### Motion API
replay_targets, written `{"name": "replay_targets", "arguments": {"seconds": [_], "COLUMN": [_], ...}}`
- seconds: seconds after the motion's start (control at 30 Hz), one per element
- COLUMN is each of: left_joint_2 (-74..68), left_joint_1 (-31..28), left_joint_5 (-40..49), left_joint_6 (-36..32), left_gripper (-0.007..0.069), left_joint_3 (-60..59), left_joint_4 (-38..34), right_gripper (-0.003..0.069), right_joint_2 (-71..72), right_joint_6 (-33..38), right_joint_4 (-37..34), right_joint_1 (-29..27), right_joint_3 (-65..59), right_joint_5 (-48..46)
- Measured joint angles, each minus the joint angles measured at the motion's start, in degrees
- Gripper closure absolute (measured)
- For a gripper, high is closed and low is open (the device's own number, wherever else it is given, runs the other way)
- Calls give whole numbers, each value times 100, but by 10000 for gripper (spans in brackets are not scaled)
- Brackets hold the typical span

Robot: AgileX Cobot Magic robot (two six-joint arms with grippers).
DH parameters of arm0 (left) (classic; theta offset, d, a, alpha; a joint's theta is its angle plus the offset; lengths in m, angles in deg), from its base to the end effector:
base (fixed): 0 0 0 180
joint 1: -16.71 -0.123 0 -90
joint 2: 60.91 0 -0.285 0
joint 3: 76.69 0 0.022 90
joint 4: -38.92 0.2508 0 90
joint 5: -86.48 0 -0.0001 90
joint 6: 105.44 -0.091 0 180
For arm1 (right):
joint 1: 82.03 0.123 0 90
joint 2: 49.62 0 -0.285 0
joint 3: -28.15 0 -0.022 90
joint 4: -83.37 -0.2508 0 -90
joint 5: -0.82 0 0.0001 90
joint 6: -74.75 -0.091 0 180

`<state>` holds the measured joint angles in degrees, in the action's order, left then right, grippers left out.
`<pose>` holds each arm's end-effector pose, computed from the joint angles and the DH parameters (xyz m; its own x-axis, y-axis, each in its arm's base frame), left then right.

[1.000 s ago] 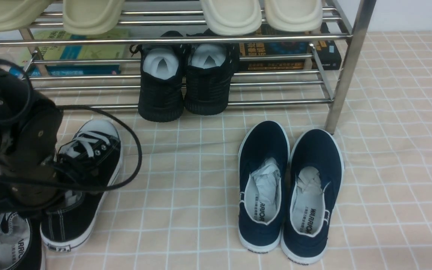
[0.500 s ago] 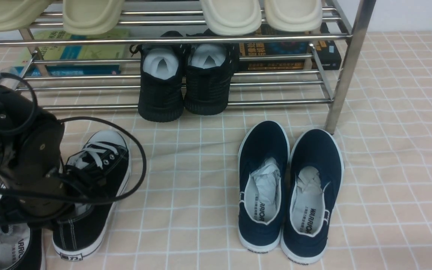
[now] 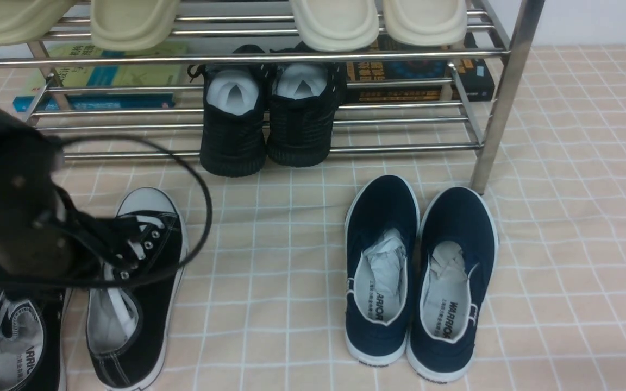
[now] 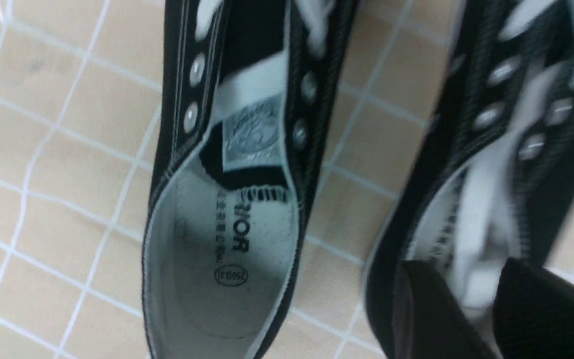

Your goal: Take the shoes off the shelf from the light coffee tablecloth by hand.

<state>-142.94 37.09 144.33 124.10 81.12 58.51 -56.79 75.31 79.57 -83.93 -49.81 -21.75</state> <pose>0.2321 -0.0587 0.2827 -0.8422 -0.3283 -0.4277 -0.3629 0.9318 -0.0006 0.0520 0.0006 0.1741 -0.3023 0.0615 -0.9512 0.0245 0.9981 0.0567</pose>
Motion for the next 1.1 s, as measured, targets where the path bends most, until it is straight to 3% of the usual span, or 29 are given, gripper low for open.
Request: {"name": "replay_targets", "arguments": {"seconds": [0.13, 0.3, 0.53, 0.67, 0.9, 1.1], "left_joint_2": [713, 1997, 3880, 4967, 6393, 6528], "left_joint_1": [0, 0, 0, 0, 0, 0], "left_joint_5": [562, 1278, 1383, 1039, -1129, -1523], "left_joint_6": [-740, -2233, -3549, -3640, -3653, -3653], "left_gripper": [471, 606, 623, 623, 623, 616], "left_joint_3": [460, 737, 58, -764, -2515, -3241], "left_joint_4": [-14, -222, -1758, -2294, -2446, -2359], "right_gripper": [419, 419, 419, 419, 419, 419], "right_joint_2": [0, 0, 0, 0, 0, 0], "right_joint_6": [0, 0, 0, 0, 0, 0], "right_joint_4": [0, 0, 0, 0, 0, 0], "right_joint_1": [0, 0, 0, 0, 0, 0], "right_joint_3": [0, 0, 0, 0, 0, 0], "right_joint_5": [0, 0, 0, 0, 0, 0]}}
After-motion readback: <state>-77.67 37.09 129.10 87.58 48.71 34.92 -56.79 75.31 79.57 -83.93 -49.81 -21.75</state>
